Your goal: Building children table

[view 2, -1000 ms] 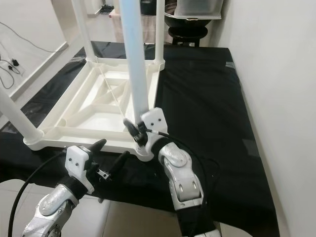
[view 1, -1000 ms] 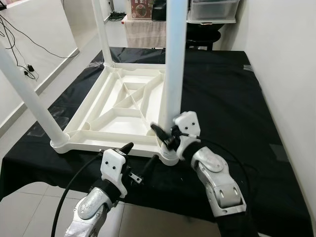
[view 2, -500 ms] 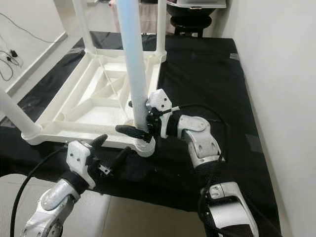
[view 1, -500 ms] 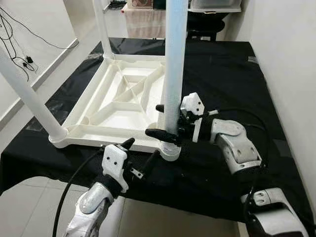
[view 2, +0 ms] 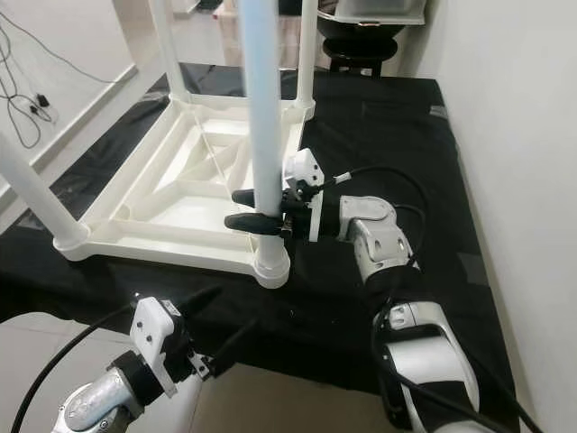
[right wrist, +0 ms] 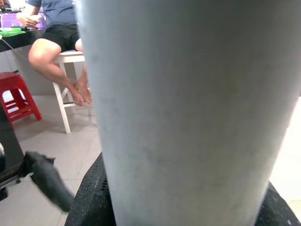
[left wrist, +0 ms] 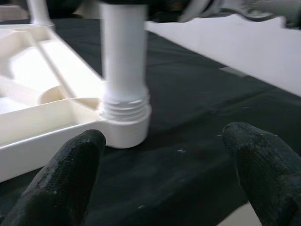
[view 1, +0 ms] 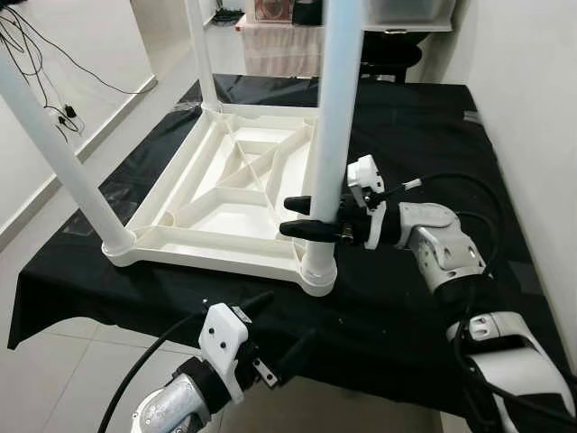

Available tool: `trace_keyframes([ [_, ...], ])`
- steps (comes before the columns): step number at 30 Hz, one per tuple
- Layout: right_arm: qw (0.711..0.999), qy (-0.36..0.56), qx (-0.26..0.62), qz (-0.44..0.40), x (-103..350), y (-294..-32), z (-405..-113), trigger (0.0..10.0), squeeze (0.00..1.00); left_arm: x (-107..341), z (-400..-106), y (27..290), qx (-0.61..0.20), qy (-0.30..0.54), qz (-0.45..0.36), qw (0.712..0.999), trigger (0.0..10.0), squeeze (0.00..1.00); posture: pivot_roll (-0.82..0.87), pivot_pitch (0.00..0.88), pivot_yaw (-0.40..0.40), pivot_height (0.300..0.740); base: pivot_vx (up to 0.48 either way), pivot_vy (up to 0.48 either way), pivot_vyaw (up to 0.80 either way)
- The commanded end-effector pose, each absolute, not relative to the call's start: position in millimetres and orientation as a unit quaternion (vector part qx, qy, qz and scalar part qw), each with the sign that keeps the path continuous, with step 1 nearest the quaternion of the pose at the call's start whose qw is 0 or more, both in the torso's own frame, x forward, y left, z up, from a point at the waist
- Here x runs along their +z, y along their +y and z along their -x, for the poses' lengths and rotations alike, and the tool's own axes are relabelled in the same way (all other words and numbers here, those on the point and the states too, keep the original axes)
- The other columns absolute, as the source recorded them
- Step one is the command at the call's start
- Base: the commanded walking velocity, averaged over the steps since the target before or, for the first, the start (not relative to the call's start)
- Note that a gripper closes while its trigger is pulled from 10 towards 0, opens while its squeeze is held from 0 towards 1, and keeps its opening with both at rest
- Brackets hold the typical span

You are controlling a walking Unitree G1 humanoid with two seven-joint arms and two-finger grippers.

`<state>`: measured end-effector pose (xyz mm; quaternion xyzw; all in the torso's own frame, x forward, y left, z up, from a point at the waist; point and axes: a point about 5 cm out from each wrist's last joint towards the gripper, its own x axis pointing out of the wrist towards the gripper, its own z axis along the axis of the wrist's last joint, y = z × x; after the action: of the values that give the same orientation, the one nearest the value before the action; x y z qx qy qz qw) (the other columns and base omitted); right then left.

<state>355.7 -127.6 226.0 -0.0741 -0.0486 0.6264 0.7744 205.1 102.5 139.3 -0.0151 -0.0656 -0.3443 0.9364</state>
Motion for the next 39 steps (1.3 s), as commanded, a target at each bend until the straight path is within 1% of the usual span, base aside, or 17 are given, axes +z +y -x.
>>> trace_keyframes([
  [1, 0.778, -0.031, 0.625, 0.057, 210, -133, -351, 0.0, 0.0, 136, -204, 107, -0.331, -0.06, 0.008, 0.942, 10.0, 0.0, 0.04, 0.103, 0.017, 0.74, 0.0, 0.0, 0.0],
  [2, 0.79, -0.026, 0.609, 0.059, 204, -139, -348, 0.0, 0.0, 135, -204, 108, -0.323, -0.058, 0.007, 0.944, 10.0, 0.0, 0.04, 0.103, 0.018, 0.74, 0.0, 0.0, 0.0],
  [3, 0.854, 0.005, 0.515, 0.071, 182, -149, -340, 0.0, 0.0, 134, -204, 112, -0.314, -0.053, 0.005, 0.948, 10.0, 0.0, 0.03, 0.107, 0.008, 0.74, 0.0, 0.0, 0.0],
  [6, 0.881, 0.019, 0.467, 0.073, 174, -151, -337, 0.0, 0.0, 133, -204, 114, -0.312, -0.051, 0.005, 0.949, 10.0, 0.0, 0.04, 0.107, 0.007, 0.74, 0.0, 0.0, 0.0],
  [8, 0.946, 0.062, 0.302, 0.102, 152, -151, -330, 0.0, 0.0, 133, -205, 119, -0.301, -0.049, 0.0, 0.952, 10.0, 0.0, 0.03, 0.113, 0.011, 0.74, 0.0, 0.0, 0.0],
  [9, 0.957, 0.095, 0.26, 0.083, 136, -143, -312, 0.0, 0.0, 132, -207, 122, -0.295, -0.048, 0.001, 0.954, 10.0, 0.0, 0.02, 0.126, 0.03, 0.74, 0.0, 0.0, 0.0],
  [11, 0.965, 0.121, 0.222, 0.075, 123, -133, -289, 0.0, 0.0, 131, -210, 126, -0.288, -0.048, 0.001, 0.957, 10.0, 0.0, 0.01, 0.119, 0.042, 0.74, 0.0, 0.0, 0.0],
  [18, 0.972, 0.093, 0.2, 0.083, 135, -130, -302, 0.0, 0.0, 129, -214, 127, -0.288, -0.043, 0.005, 0.957, 10.0, 0.0, 0.02, 0.101, 0.056, 0.74, 0.0, 0.0, 0.0],
  [19, 0.973, 0.09, 0.194, 0.082, 139, -128, -305, 10.0, 0.0, 128, -214, 128, -0.287, -0.042, 0.008, 0.957, 10.0, 0.0, 0.02, 0.098, 0.055, 0.74, 0.0, 0.0, 0.0],
  [23, 0.974, 0.08, 0.201, 0.071, 144, -126, -308, 10.0, 0.0, 128, -214, 128, -0.284, -0.042, 0.011, 0.958, 10.0, 0.0, 0.03, 0.095, 0.057, 0.74, 0.0, 0.0, 0.0],
  [24, 0.972, 0.061, 0.222, 0.057, 155, -120, -309, 10.0, 1.0, 128, -214, 128, -0.28, -0.041, 0.012, 0.959, 10.0, 0.0, 0.04, 0.09, 0.058, 0.74, 0.0, 0.0, 0.0],
  [25, 0.958, 0.034, 0.281, 0.048, 164, -112, -309, 10.0, 1.0, 127, -214, 129, -0.279, -0.039, 0.009, 0.959, 10.0, 0.0, 0.04, 0.087, 0.059, 0.74, 0.0, 0.0, 0.0],
  [26, 0.958, 0.034, 0.281, 0.048, 164, -112, -309, 10.0, 1.0, 127, -214, 129, -0.279, -0.039, 0.009, 0.959, 10.0, 0.0, 0.04, 0.087, 0.059, 0.74, 0.0, 0.0, 0.0],
  [28, 0.923, -0.009, 0.383, 0.047, 176, -101, -305, 10.0, 1.0, 126, -214, 129, -0.28, -0.035, 0.005, 0.959, 10.0, 0.0, 0.05, 0.07, 0.066, 0.74, 0.0, 0.0, 0.0],
  [30, 0.903, -0.027, 0.425, 0.056, 180, -98, -303, 10.0, 1.0, 126, -215, 129, -0.282, -0.033, 0.002, 0.959, 10.0, 0.0, 0.05, 0.068, 0.069, 0.74, 0.0, 0.0, 0.0],
  [31, 0.883, -0.03, 0.463, 0.069, 179, -99, -303, 10.0, 0.0, 128, -217, 130, -0.277, -0.036, 0.0, 0.96, 10.0, 0.0, 0.07, 0.052, 0.074, 0.74, 0.0, 0.0, 0.0],
  [39, 0.816, -0.014, 0.563, 0.13, 184, -117, -317, 10.0, 0.0, 149, -210, 118, -0.294, -0.053, -0.001, 0.954, 10.0, 0.0, 0.06, 0.022, 0.11, 0.74, 0.0, 0.0, 0.0],
])
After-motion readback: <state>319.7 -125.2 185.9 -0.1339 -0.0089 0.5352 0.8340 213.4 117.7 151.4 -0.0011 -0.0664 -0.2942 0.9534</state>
